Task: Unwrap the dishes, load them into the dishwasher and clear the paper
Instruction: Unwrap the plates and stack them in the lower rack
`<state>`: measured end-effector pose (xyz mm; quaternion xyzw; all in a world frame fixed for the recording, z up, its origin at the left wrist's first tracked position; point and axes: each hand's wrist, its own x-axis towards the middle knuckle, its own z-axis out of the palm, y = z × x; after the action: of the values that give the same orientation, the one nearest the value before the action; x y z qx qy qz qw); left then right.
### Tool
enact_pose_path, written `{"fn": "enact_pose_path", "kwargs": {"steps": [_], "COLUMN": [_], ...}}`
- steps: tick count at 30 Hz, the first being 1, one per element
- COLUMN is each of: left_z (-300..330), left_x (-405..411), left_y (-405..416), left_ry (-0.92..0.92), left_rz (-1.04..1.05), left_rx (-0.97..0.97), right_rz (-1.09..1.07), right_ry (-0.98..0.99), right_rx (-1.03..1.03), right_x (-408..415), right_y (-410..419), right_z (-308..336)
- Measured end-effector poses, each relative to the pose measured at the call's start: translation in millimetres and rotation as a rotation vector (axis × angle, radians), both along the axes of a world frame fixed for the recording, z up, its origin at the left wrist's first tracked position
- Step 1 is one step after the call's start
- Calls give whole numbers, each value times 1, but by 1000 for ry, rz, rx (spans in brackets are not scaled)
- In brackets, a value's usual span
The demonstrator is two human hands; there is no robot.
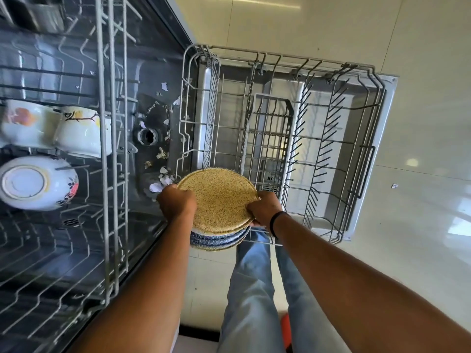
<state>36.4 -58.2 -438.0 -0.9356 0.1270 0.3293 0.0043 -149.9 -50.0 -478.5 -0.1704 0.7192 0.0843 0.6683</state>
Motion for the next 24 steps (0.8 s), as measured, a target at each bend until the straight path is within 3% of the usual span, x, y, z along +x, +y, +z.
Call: {"fn": "enact_pose_path", "kwargs": {"steps": [9,18,24], "left_z": [-13,-18,-12], "left_x": [-5,-6,-8], "left_y": [-3,-2,0], "left_ry": [-43,-51,-45], "left_rz": [-3,-39,51], "left_rx": [-9,28,-49], "right_rz": [79,284,330], "right_ry": [136,79,18], "right_rx": [-61,-88,-188], "right_x": [7,11,3], "right_y": [-13,-17,-18], "right_z": [-34,-18,-7]}}
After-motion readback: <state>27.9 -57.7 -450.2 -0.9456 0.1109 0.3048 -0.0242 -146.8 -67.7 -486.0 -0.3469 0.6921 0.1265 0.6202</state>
